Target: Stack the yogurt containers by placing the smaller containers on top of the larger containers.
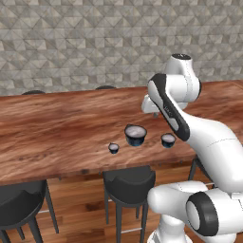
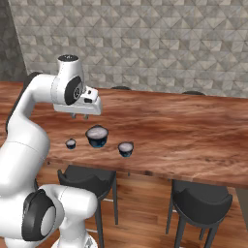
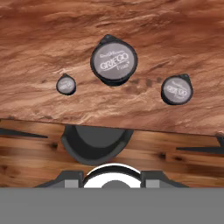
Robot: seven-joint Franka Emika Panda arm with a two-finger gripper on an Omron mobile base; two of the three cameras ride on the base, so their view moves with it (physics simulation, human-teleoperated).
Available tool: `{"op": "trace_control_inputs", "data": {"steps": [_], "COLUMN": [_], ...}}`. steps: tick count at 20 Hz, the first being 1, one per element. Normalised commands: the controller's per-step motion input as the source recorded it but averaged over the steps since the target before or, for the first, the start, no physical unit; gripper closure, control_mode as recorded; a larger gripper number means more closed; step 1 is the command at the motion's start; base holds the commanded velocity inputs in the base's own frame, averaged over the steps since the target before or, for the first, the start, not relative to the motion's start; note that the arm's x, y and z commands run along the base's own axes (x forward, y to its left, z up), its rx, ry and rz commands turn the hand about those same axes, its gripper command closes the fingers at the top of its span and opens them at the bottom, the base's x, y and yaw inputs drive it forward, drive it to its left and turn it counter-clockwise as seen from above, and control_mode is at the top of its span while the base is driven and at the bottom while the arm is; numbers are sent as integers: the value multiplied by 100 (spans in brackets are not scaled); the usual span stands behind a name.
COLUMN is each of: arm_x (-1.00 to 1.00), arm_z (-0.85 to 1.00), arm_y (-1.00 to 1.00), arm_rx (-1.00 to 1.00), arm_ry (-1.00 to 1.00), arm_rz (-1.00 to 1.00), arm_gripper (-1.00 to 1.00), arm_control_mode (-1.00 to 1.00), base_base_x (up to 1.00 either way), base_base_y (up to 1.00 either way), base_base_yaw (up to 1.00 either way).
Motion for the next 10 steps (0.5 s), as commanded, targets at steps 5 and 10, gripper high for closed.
{"op": "trace_control_inputs", "data": {"steps": [5,10], "arm_x": [0,0], "arm_z": [8,1], "arm_y": [-4,-27], "arm_rx": [0,-8], "arm_ry": [1,0], "arm_rz": [1,5], "arm_gripper": [-100,-100], "arm_control_mode": [-100,-100], "base_base_x": [0,0], "base_base_y": [0,0], "base_base_yaw": [0,0]}}
